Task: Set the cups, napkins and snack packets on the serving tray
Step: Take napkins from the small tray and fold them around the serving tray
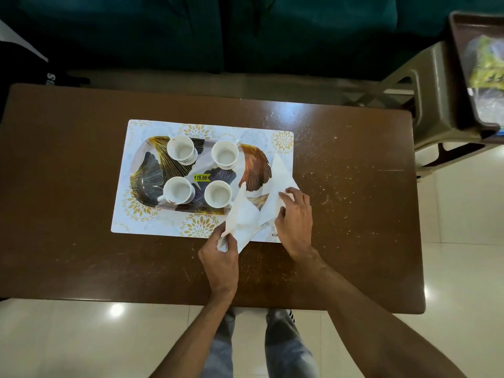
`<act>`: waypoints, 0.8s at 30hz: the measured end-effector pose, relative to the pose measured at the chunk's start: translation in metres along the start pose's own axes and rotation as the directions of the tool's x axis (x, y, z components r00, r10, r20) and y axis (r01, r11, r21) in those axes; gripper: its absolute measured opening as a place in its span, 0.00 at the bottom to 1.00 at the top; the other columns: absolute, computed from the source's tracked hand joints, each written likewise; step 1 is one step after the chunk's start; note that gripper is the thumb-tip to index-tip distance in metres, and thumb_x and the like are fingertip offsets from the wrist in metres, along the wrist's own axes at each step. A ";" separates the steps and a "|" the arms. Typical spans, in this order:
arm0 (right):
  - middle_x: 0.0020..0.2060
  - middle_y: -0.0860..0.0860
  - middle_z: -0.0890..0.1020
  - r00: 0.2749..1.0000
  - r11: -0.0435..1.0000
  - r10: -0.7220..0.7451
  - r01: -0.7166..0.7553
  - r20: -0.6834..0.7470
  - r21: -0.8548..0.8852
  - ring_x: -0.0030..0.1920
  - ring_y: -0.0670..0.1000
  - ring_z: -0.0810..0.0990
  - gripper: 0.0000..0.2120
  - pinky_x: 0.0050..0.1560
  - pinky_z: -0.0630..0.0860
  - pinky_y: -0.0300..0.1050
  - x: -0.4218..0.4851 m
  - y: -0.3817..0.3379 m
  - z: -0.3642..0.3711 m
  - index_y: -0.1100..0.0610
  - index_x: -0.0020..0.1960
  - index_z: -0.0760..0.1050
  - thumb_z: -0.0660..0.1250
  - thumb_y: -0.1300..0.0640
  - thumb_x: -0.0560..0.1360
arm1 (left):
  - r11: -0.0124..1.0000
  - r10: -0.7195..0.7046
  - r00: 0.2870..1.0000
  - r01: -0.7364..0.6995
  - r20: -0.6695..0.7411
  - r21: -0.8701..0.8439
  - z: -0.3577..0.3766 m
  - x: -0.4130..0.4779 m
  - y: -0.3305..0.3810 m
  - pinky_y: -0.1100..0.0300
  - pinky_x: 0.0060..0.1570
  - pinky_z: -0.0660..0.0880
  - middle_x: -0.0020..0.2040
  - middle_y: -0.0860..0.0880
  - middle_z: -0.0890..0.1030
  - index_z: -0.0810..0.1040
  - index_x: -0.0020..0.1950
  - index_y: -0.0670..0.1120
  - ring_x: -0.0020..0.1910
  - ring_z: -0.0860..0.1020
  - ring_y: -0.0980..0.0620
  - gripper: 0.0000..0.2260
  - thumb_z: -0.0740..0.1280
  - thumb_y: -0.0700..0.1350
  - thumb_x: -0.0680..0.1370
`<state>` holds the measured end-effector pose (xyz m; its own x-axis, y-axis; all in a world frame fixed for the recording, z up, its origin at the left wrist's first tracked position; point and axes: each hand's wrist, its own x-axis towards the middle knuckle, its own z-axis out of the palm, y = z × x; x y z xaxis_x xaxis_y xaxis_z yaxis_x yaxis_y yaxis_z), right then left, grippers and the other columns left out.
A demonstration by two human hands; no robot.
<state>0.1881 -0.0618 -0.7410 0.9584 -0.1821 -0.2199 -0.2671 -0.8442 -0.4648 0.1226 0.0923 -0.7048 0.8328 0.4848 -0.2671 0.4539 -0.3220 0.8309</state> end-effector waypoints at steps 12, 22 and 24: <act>0.76 0.54 0.67 0.986 0.980 -0.084 0.056 0.142 0.191 0.78 0.52 0.61 0.27 0.76 0.64 0.49 0.011 0.000 -0.002 0.61 0.75 0.68 0.65 0.72 0.77 | 1.000 0.005 1.000 -0.005 0.013 0.005 0.004 0.004 0.002 0.77 0.46 0.72 0.57 0.55 0.80 0.81 0.63 0.42 0.57 0.79 0.53 0.14 0.71 0.36 0.77; 0.77 0.52 0.65 0.976 0.979 -0.112 0.077 0.186 0.187 0.79 0.50 0.59 0.30 0.77 0.62 0.49 0.015 0.005 0.000 0.61 0.76 0.66 0.62 0.74 0.76 | 1.000 0.009 1.000 -0.009 0.007 -0.009 0.004 0.002 0.005 0.81 0.43 0.72 0.57 0.54 0.79 0.81 0.63 0.41 0.57 0.78 0.53 0.14 0.71 0.36 0.78; 0.77 0.51 0.64 0.975 0.980 -0.116 0.082 0.188 0.183 0.79 0.50 0.59 0.30 0.77 0.61 0.48 0.015 0.006 0.000 0.61 0.76 0.66 0.62 0.75 0.76 | 1.000 0.007 1.000 -0.007 0.005 -0.014 0.004 0.002 0.006 0.81 0.43 0.72 0.57 0.54 0.79 0.81 0.63 0.41 0.57 0.78 0.53 0.14 0.71 0.36 0.78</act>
<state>0.2006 -0.0696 -0.7471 0.9468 0.0152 -0.3215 -0.2019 -0.7498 -0.6302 0.1278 0.0880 -0.7023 0.8378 0.4783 -0.2634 0.4434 -0.3144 0.8394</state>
